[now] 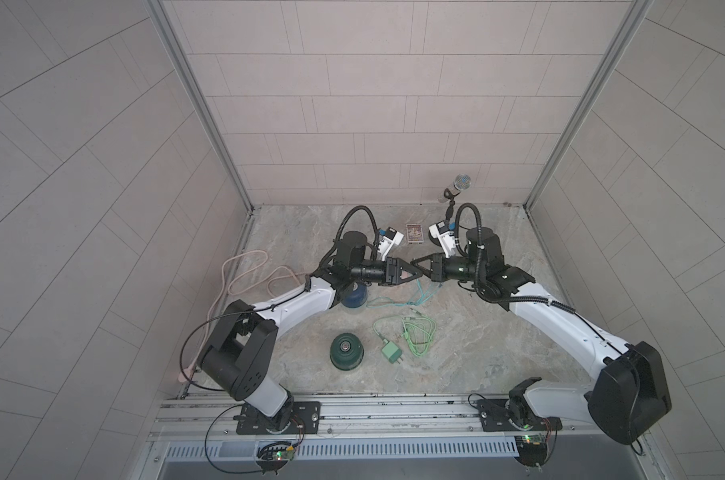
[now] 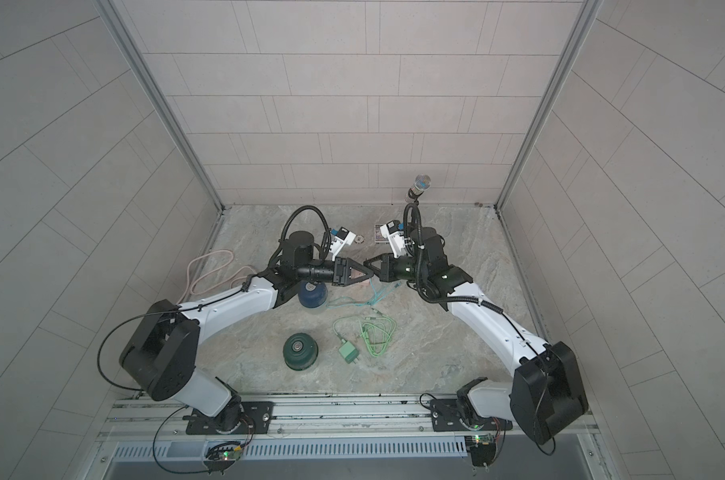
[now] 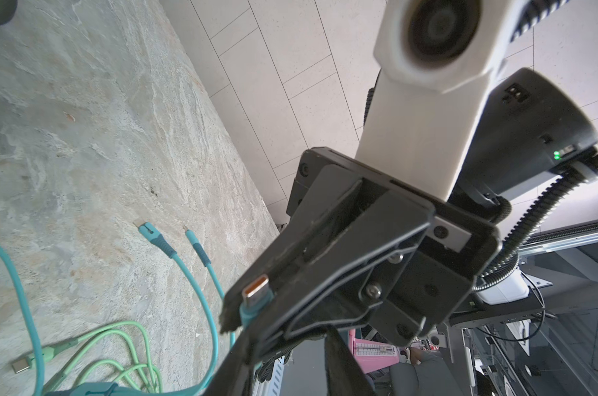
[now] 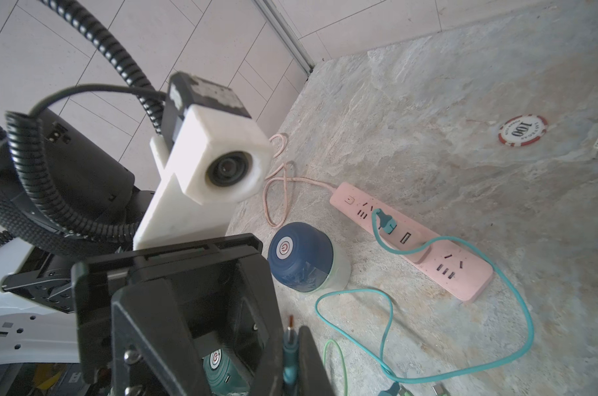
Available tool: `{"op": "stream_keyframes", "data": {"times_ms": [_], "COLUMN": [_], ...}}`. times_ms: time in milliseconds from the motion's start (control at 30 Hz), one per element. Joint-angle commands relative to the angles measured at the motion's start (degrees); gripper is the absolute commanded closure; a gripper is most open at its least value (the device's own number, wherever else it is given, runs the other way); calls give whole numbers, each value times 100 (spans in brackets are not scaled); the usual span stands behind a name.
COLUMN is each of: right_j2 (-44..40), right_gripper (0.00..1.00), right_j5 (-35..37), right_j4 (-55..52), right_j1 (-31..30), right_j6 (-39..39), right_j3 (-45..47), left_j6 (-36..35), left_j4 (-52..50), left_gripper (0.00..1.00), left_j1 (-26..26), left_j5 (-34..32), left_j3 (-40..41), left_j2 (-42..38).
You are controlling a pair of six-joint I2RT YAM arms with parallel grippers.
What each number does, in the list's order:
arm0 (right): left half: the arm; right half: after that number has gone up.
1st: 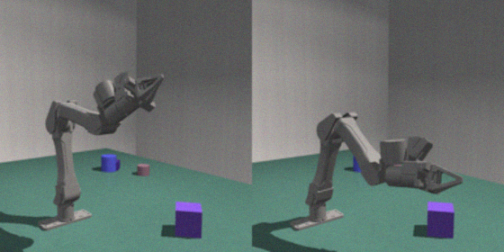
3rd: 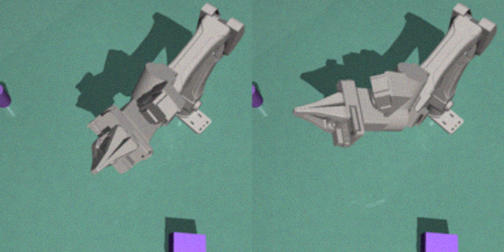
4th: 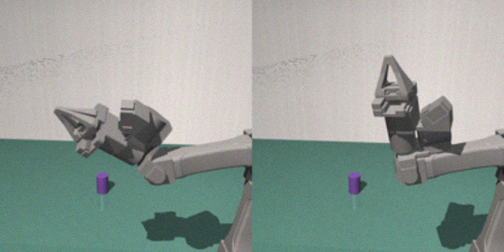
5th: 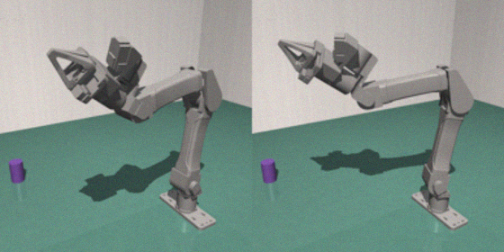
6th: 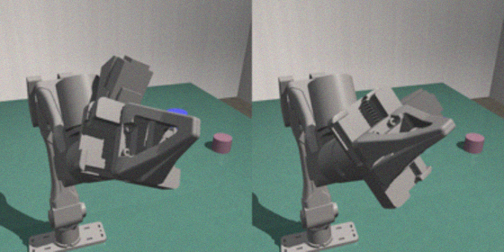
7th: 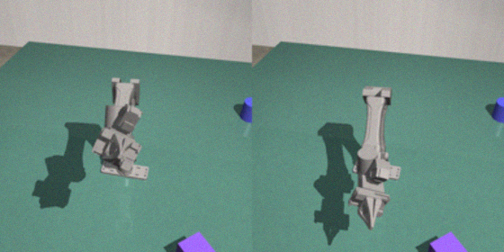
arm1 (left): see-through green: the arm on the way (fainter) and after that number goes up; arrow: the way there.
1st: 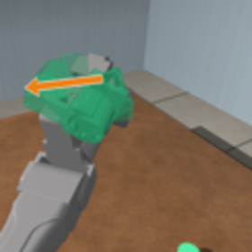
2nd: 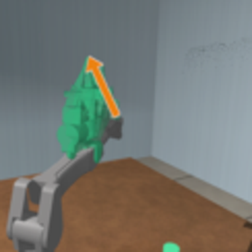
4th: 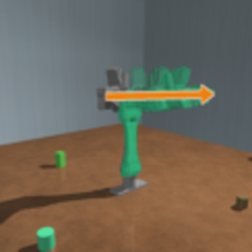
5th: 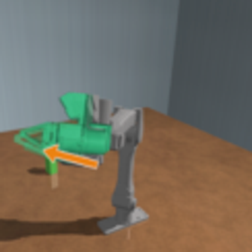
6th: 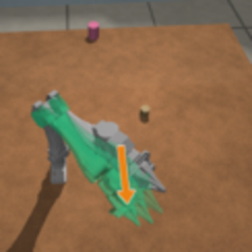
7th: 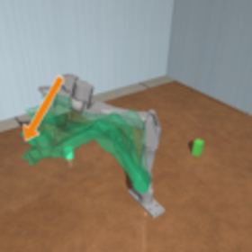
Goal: Charge the cordless meat grinders
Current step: Pick up the charging cable from the center of the board.
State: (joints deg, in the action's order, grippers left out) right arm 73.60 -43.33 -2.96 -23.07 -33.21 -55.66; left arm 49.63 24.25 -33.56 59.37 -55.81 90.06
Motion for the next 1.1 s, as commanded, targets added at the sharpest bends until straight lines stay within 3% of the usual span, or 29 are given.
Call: {"op": "stream_keyframes", "data": {"times_ms": [0,267,733,900,1067], "right_j2": [-168,-136,-311,-303,-329], "right_gripper": [90,90,88,87,83], "right_j5": [-237,-244,-375,-395,-464], "right_j4": [442,388,317,432,551], "right_j1": [-10,69,65,73,128], "right_j6": [-217,-265,122,122,198], "right_j3": [-15,-67,350,455,538], "left_j6": [21,-779,-619,-502,-546], "left_j4": [161,-1053,-786,-625,-653], "left_gripper": [68,68,78,95,100], "left_j1": [-94,-94,-91,-94,-85], "left_j5": [89,-152,-103,-20,-22], "left_j3": [153,103,-250,-284,-305], "left_j2": [82,-103,-69,10,12]}}
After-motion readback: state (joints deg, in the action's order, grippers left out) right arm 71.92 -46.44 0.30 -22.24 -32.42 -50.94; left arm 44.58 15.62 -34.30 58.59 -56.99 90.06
